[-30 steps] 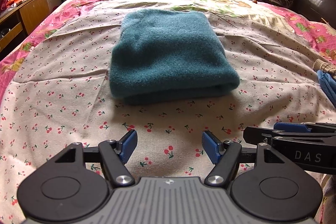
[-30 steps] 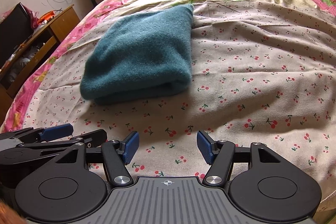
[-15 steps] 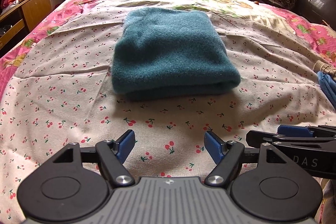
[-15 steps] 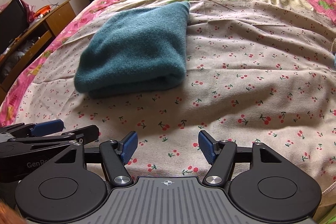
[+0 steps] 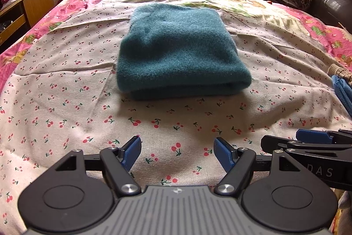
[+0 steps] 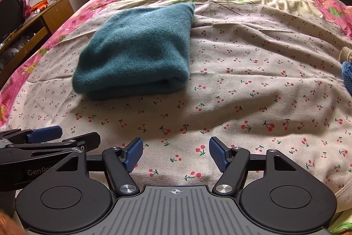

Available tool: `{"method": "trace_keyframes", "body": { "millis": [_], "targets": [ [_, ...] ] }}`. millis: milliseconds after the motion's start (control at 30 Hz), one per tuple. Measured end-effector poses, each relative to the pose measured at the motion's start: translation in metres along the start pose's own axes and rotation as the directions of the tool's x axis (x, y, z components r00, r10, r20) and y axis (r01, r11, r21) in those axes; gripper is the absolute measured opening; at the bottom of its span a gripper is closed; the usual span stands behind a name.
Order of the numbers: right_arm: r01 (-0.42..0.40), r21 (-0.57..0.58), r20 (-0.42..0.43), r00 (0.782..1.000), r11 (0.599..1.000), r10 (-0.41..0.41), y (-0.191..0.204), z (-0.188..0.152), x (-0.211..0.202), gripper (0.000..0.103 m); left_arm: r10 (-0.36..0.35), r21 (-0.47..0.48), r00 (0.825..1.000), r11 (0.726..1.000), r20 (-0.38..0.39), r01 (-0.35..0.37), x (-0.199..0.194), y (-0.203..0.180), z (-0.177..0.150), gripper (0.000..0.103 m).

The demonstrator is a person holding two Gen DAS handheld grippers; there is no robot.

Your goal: Fold small clothes

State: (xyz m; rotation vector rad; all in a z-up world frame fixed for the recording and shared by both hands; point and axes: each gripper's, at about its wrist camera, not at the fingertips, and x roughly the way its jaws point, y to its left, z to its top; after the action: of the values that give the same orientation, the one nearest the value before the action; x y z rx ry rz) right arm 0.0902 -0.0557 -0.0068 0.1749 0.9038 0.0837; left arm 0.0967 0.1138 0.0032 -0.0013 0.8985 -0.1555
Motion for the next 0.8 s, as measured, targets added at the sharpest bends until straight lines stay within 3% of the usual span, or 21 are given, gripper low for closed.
{"method": "trace_keyframes", "body": {
  "millis": [800],
  "targets": [
    [-0.019,-0.011,0.013,1.000,1.000,0.019,0.0033,-0.0003,-0.0052,0.067,-0.007,-0.057,1.000,0.998,-0.017,0.006,0.0000,0.0044,-0.0009,0.082]
  ]
}}
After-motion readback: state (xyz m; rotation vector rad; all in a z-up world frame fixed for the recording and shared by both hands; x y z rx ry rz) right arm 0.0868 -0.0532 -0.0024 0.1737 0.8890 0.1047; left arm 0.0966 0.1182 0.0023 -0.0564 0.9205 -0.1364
